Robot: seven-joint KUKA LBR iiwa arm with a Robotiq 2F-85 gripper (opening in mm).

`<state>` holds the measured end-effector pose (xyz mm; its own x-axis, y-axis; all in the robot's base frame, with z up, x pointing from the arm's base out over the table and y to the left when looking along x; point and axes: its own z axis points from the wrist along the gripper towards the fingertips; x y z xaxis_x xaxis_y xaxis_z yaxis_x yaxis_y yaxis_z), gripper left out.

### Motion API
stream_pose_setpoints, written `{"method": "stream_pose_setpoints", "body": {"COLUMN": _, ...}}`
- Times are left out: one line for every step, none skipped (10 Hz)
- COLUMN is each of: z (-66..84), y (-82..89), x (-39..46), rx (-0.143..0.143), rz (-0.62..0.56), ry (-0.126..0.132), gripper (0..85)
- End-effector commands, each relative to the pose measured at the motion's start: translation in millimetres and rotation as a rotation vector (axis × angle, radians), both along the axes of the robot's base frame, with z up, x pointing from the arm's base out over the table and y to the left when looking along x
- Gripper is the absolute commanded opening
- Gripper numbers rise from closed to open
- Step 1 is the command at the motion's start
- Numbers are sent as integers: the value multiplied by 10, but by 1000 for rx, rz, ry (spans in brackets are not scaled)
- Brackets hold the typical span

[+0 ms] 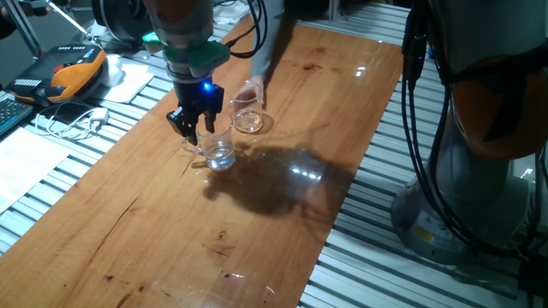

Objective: Pour the water from one cup into another empty cup

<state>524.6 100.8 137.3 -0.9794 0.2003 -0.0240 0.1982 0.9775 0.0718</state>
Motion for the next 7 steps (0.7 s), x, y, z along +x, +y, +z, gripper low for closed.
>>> {"method": "stream_pose_setpoints", "body": {"z": -2, "y": 1, "x": 1, "rx": -3, "rz": 5, "ry": -1, "gripper": 340}}
{"method": "stream_pose_setpoints", "body": {"z": -4, "y": 1, "x": 3, "rx": -11, "rz": 11, "ry": -6, "gripper": 340}}
{"method": "stream_pose_setpoints", "body": {"z": -8, "y": 0, "x": 6, "rx": -14, "rz": 14, "ry": -8, "gripper": 340}}
{"method": "stream_pose_setpoints", "body": {"z": -11, "y": 1, "x": 8, "rx": -16, "rz": 16, "ry": -2, "gripper": 340}}
{"method": "stream_pose_setpoints", "body": {"z": -17, "y": 0, "x": 12, "rx": -19, "rz": 18, "ry": 1, "gripper": 340}}
{"method": "stream_pose_setpoints", "body": {"z": -23, "y": 2, "x": 16, "rx": -28, "rz": 24, "ry": -2, "gripper": 340}}
{"method": "stream_pose_setpoints", "body": {"z": -24, "y": 4, "x": 16, "rx": -28, "rz": 24, "ry": -4, "gripper": 340}}
